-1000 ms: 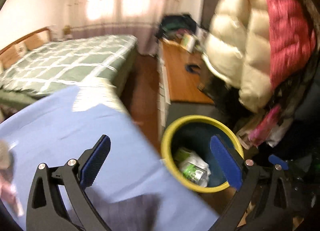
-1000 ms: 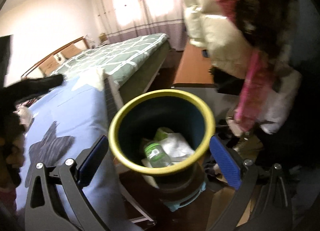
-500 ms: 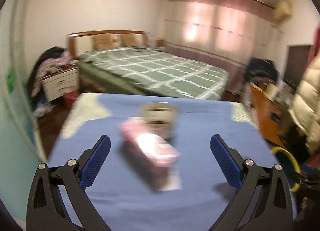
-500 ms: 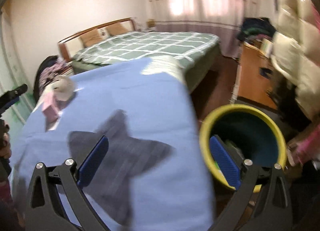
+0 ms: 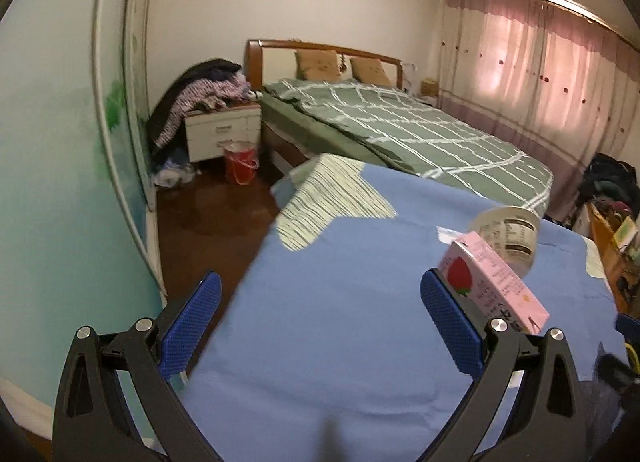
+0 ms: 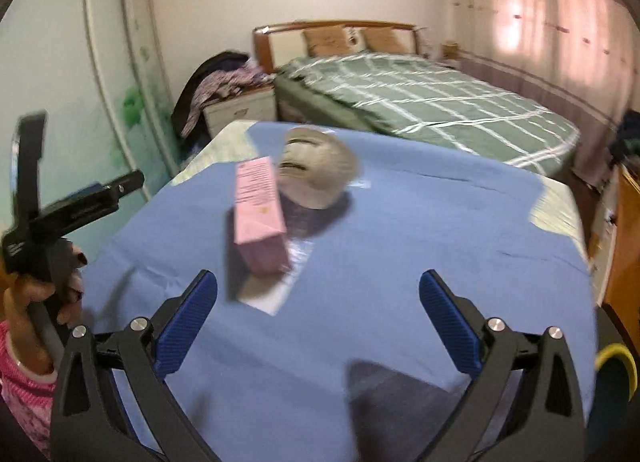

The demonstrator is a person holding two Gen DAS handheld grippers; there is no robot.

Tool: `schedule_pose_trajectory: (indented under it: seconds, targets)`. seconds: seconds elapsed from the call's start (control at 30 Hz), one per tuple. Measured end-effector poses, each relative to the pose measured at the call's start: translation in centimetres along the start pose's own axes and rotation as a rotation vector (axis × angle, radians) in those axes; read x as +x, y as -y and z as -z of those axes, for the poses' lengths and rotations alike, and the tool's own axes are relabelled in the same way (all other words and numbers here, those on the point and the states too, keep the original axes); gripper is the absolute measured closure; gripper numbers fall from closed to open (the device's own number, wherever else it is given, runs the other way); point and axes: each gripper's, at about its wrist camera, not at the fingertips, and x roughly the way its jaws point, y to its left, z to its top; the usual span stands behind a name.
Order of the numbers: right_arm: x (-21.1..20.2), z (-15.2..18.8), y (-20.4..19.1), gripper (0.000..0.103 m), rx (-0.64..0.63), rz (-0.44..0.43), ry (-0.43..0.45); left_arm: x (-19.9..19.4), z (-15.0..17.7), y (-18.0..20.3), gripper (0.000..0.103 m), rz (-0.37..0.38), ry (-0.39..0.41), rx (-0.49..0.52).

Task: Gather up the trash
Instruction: 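Grasp the pink milk carton with the right gripper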

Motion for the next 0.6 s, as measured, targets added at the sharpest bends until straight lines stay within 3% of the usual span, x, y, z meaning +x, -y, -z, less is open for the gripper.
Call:
schedule_pose_trajectory:
  seconds: [0.13, 0.33, 0.47, 0.6]
  targets:
    - [4.2, -1.1, -1.7, 0.007, -0.018, -0.052, -0.05, -0.5, -0.1, -0.3, 0.005, -0.033, 0.019, -0.008]
    - [7.4, -2.2, -2.7, 0.007, -0.036, -0.049, -0.075, -1.0, -0.2, -0.5, 0.005, -0.032, 0.012, -0.036]
    - [8.9, -3.2, -3.7, 0.025, -0.059, -0.054, -0.087, -0.7, -0.4, -0.1, 0.005, -0.031, 0.009, -0.034]
    - [10.4, -4.0, -4.2, 0.034, -0.064, -0.072, -0.114, -0.8, -0.2, 0.0, 0.005, -0.028, 0.007, -0.035]
